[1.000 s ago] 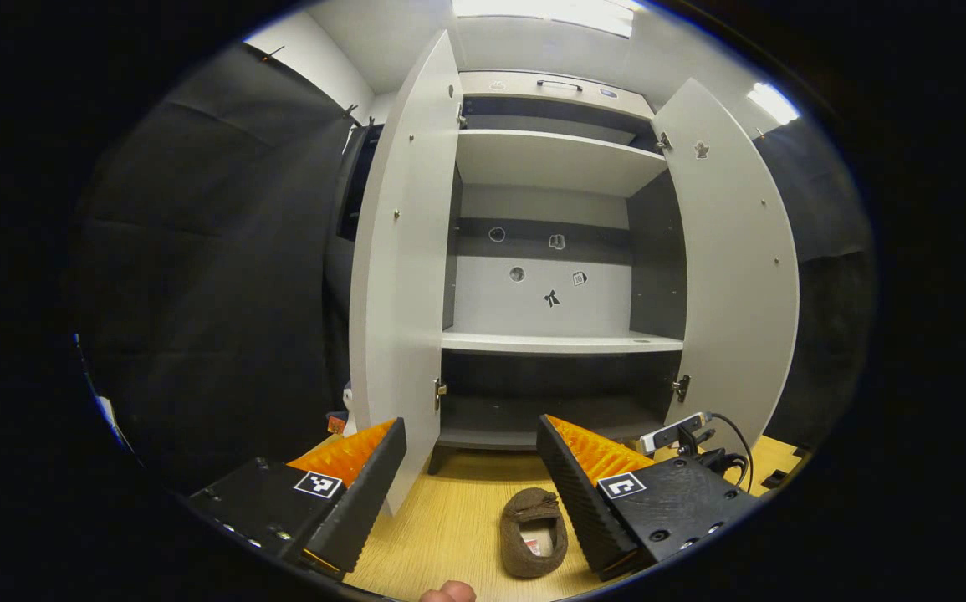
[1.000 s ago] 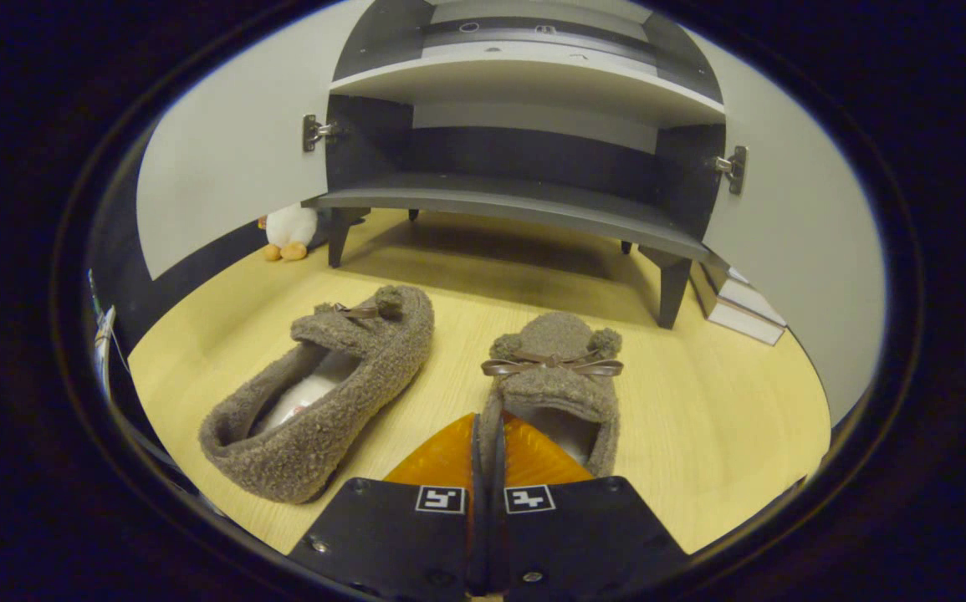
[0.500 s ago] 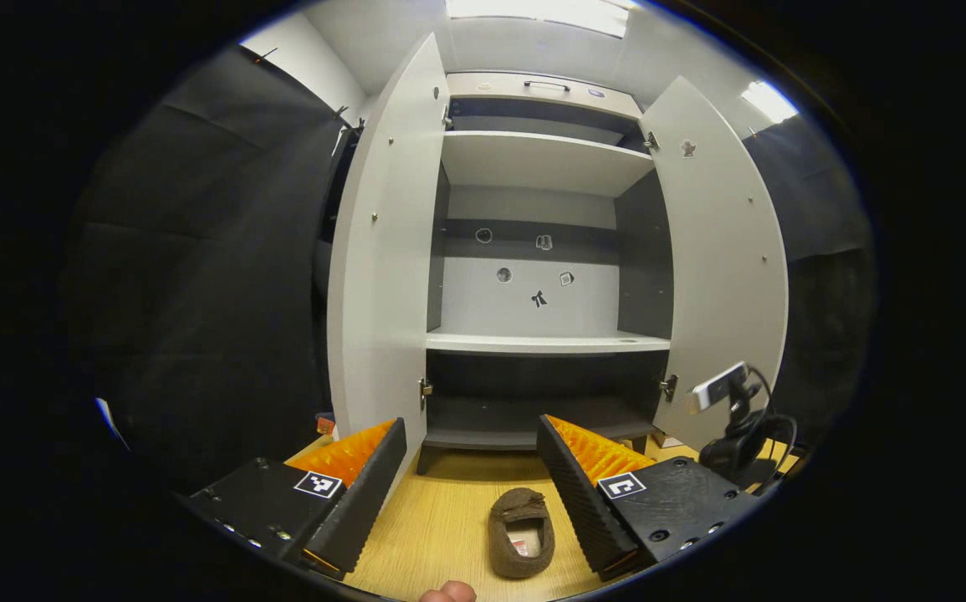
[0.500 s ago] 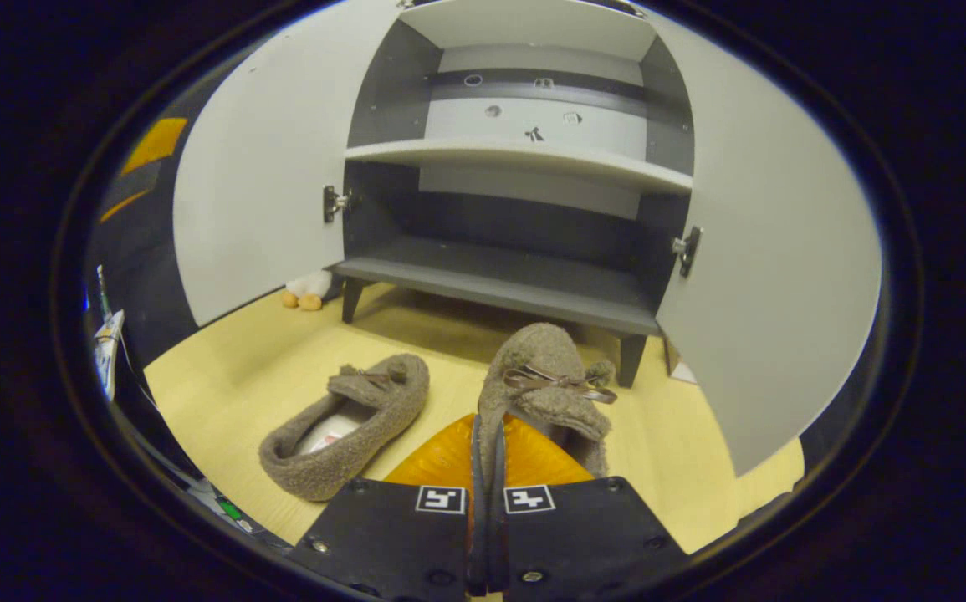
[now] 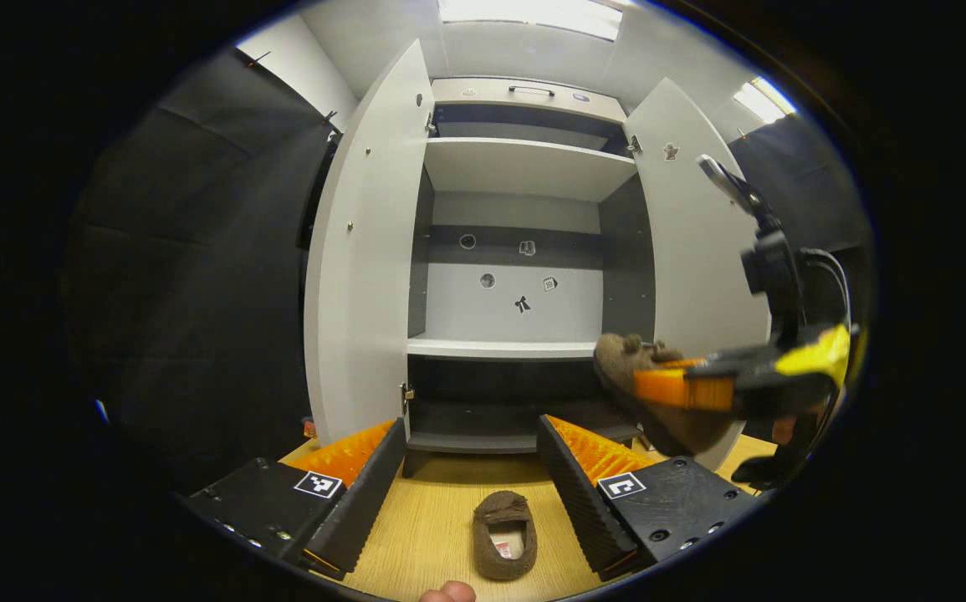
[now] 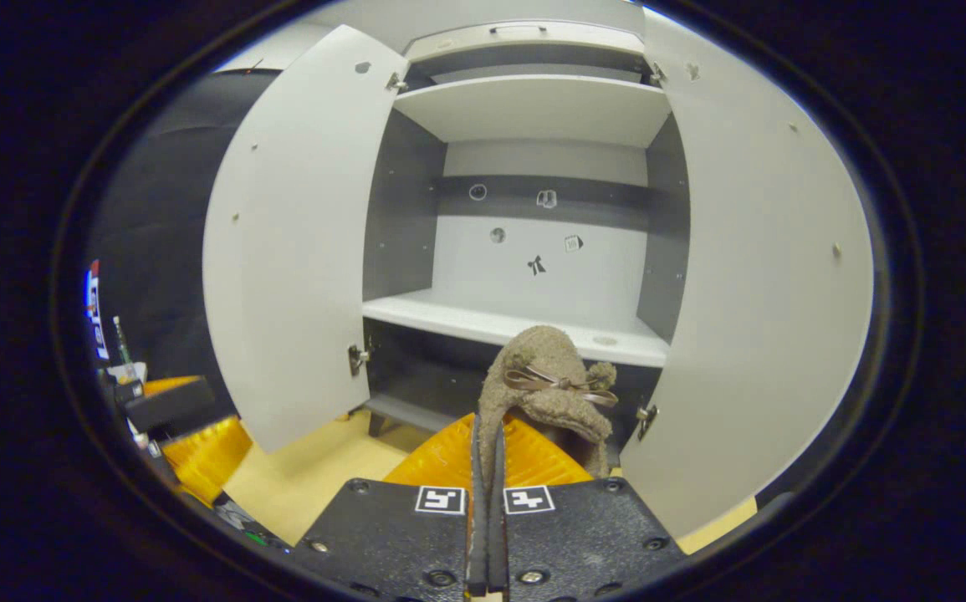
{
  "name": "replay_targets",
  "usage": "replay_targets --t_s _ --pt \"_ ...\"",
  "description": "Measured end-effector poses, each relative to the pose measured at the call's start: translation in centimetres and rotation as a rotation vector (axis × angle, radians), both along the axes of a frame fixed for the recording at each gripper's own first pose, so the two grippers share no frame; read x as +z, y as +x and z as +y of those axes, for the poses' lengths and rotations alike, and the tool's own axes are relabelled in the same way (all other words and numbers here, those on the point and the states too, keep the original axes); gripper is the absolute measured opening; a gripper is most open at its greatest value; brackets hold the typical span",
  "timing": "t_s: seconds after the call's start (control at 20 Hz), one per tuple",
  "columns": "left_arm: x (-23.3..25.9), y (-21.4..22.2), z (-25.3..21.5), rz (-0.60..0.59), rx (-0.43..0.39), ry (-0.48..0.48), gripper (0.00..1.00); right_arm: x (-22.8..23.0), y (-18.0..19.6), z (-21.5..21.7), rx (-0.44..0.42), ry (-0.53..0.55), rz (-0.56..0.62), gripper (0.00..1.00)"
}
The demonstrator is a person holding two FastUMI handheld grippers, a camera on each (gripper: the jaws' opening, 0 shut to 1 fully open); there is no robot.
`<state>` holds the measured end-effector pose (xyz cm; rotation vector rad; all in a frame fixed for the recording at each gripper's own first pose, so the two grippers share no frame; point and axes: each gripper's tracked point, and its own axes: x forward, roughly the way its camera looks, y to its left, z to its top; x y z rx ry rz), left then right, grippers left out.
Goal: Grab one shoe with the right hand and put it into the shoe cabinet, grab the other shoe with the left hand and put it into the shoe cabinet; then close the right door with the right hand and the left door with the left hand.
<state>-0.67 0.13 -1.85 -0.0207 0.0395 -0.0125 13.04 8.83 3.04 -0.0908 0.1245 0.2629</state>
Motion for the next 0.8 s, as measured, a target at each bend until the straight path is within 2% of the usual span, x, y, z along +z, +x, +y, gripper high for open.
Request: replay_targets --t_s 0.2,0.4,0.6,0.8 --pt "-0.2 -0.4 0.2 0.006 0.005 0.011 0.95 5.3 6.1 -0.7 -0.059 -0.030 -0.050 0.04" --pt "-0.6 -1.3 1.1 0.012 0.019 0.039 0.95 8.0 13.5 -0.7 -0.097 -0.066 -0.011 0.04" --pt "-1.1 -1.7 1.8 0.031 0.033 0.049 0.95 7.9 21.0 -1.2 -0.142 -0.111 0.082 0.04" --pt "-1.3 -1.7 2.3 0.036 0.048 0.036 0.95 5.5 26.0 -1.6 -0.192 -0.161 0.206 0.04"
